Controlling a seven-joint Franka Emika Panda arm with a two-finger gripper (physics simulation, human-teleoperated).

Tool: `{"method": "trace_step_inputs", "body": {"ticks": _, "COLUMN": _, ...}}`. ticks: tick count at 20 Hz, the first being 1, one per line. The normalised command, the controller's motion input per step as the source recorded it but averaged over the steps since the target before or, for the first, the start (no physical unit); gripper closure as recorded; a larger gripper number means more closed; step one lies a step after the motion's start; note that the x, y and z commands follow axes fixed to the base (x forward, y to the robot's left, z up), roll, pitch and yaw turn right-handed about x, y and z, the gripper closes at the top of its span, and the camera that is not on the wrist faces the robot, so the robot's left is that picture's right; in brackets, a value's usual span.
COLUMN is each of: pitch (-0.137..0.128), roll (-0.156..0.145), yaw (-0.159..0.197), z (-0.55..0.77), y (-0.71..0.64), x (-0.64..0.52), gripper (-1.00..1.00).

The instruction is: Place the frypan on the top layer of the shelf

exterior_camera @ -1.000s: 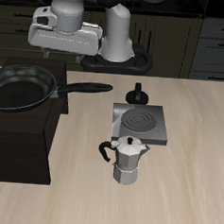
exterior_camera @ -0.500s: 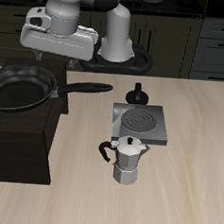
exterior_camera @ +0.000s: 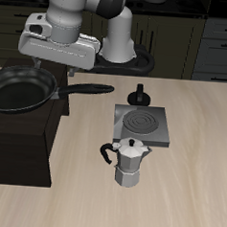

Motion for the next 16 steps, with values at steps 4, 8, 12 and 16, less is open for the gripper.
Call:
{"method": "trace_step_inputs", "body": {"ticks": 4, "pitch": 0.012, "roll": -0.011, "yaw": 0.025, "z": -0.11, "y": 0.10, "x": 0.22, "gripper": -1.00}}
{"method": "trace_step_inputs", "body": {"ticks": 8, "pitch": 0.000, "roll": 0.004, "yaw": 0.015, "z": -0.09, "y": 0.05, "x": 0.09, "gripper": -1.00}}
{"method": "trace_step_inputs", "body": {"ticks": 12, "pitch": 0.013, "roll": -0.010, "yaw": 0.022, "z": -0.24, "y": 0.00, "x": 0.12, "gripper": -1.00}}
{"method": "trace_step_inputs", "body": {"ticks": 16, "pitch": 0.033, "roll": -0.010, "yaw": -0.013, "z": -0.37, "y": -0.08, "x": 0.12, "gripper": -1.00}}
